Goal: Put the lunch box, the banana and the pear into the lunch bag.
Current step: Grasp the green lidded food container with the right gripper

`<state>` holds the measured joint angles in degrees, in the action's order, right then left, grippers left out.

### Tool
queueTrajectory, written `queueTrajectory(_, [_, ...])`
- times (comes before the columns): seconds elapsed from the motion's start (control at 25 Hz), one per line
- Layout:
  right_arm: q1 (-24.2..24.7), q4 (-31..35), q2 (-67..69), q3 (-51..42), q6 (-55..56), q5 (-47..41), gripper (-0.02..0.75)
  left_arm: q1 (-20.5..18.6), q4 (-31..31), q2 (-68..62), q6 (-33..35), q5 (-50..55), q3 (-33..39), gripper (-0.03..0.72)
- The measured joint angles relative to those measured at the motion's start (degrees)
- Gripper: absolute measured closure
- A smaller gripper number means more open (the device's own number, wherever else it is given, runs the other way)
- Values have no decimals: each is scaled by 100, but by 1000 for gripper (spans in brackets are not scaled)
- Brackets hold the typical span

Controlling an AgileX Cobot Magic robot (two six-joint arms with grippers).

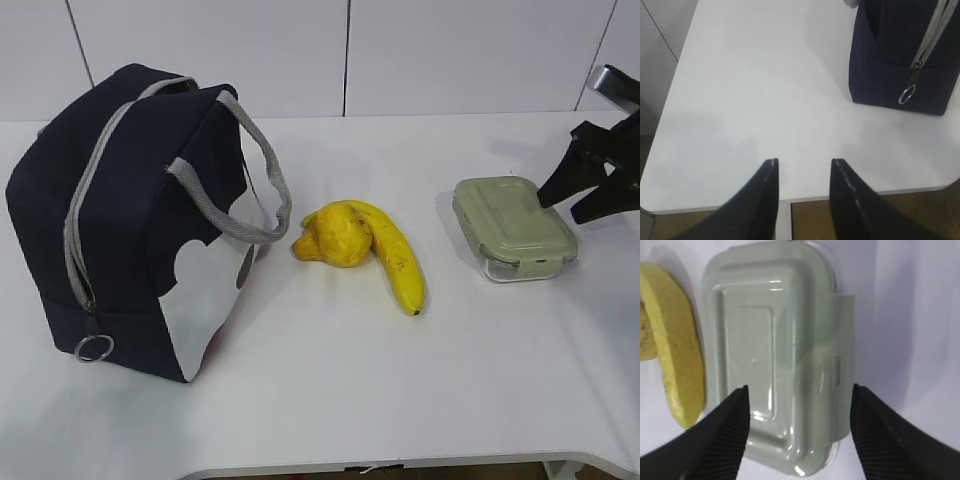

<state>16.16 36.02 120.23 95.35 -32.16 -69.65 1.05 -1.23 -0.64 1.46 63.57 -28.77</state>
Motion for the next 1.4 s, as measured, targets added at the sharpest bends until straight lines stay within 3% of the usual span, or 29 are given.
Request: queueTrajectory(1.4, [9,1406,800,21,-1124,43,222,0,0,0,0,0,0,446])
